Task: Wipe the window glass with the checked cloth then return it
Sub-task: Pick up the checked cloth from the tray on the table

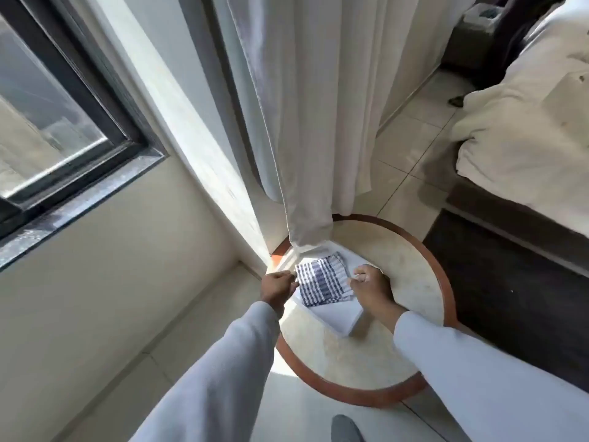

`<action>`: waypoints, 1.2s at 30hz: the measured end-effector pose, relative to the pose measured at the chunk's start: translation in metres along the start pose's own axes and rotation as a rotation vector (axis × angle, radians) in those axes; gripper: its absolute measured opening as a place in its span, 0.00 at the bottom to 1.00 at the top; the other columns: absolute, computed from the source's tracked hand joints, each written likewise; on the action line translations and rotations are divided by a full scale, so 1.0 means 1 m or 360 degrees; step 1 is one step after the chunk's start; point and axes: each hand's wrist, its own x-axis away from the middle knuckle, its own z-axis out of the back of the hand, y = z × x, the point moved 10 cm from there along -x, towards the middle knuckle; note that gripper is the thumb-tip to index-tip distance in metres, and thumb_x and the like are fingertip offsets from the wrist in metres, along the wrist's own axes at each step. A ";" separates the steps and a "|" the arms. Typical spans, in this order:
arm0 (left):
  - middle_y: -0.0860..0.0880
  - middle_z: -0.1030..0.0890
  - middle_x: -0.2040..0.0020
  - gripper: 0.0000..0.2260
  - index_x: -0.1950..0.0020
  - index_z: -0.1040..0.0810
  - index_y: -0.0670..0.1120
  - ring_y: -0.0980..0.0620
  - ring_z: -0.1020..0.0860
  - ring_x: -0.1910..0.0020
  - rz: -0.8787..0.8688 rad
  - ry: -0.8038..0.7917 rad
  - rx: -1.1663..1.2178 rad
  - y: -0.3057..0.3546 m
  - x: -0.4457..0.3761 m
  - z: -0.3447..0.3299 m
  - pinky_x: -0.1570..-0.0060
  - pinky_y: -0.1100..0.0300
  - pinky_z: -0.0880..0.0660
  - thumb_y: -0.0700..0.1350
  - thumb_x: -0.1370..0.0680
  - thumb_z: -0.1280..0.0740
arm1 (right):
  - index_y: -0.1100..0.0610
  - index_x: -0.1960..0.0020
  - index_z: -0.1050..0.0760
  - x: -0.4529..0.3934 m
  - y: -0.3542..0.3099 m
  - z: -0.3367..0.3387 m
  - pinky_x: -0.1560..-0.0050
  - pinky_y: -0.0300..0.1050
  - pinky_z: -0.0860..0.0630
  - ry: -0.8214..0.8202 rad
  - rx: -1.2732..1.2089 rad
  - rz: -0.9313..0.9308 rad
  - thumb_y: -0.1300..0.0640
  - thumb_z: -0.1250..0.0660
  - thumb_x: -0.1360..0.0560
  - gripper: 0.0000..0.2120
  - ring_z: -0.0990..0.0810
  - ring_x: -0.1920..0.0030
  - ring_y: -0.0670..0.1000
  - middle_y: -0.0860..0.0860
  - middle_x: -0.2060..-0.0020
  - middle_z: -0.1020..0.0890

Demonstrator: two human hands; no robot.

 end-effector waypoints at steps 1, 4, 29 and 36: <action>0.40 0.19 0.48 0.10 0.56 0.20 0.39 0.45 0.16 0.54 0.0013 0.0047 -0.0029 -0.012 -0.017 -0.005 0.51 0.56 0.13 0.30 0.17 0.31 | 0.62 0.36 0.18 -0.018 0.016 -0.009 0.36 0.53 0.17 -0.0013 -0.0004 -0.0039 0.61 0.27 0.20 0.14 0.14 0.40 0.62 0.62 0.38 0.13; 0.37 0.14 0.47 0.05 0.52 0.15 0.31 0.39 0.13 0.45 0.0026 0.0230 -0.0241 -0.029 -0.071 -0.019 0.38 0.49 0.15 0.32 0.19 0.29 | 0.61 0.37 0.18 -0.071 0.043 -0.034 0.39 0.51 0.17 -0.0034 0.0036 -0.0116 0.60 0.27 0.20 0.12 0.14 0.42 0.61 0.60 0.38 0.13; 0.42 0.13 0.47 0.10 0.46 0.16 0.40 0.41 0.14 0.46 0.0005 0.0386 -0.0802 0.001 -0.116 -0.011 0.48 0.54 0.17 0.46 0.21 0.28 | 0.53 0.60 0.29 -0.115 0.023 -0.090 0.74 0.36 0.33 -0.0154 -0.0547 -0.0234 0.54 0.34 0.21 0.10 0.30 0.77 0.47 0.44 0.79 0.30; 0.39 0.17 0.58 0.11 0.58 0.21 0.36 0.44 0.18 0.57 -0.0185 0.0460 -0.0595 0.138 0.005 0.064 0.58 0.58 0.32 0.44 0.24 0.35 | 0.51 0.69 0.30 -0.018 -0.131 -0.059 0.68 0.42 0.24 -0.0416 -0.0707 -0.0089 0.56 0.31 0.27 0.14 0.25 0.77 0.48 0.48 0.76 0.25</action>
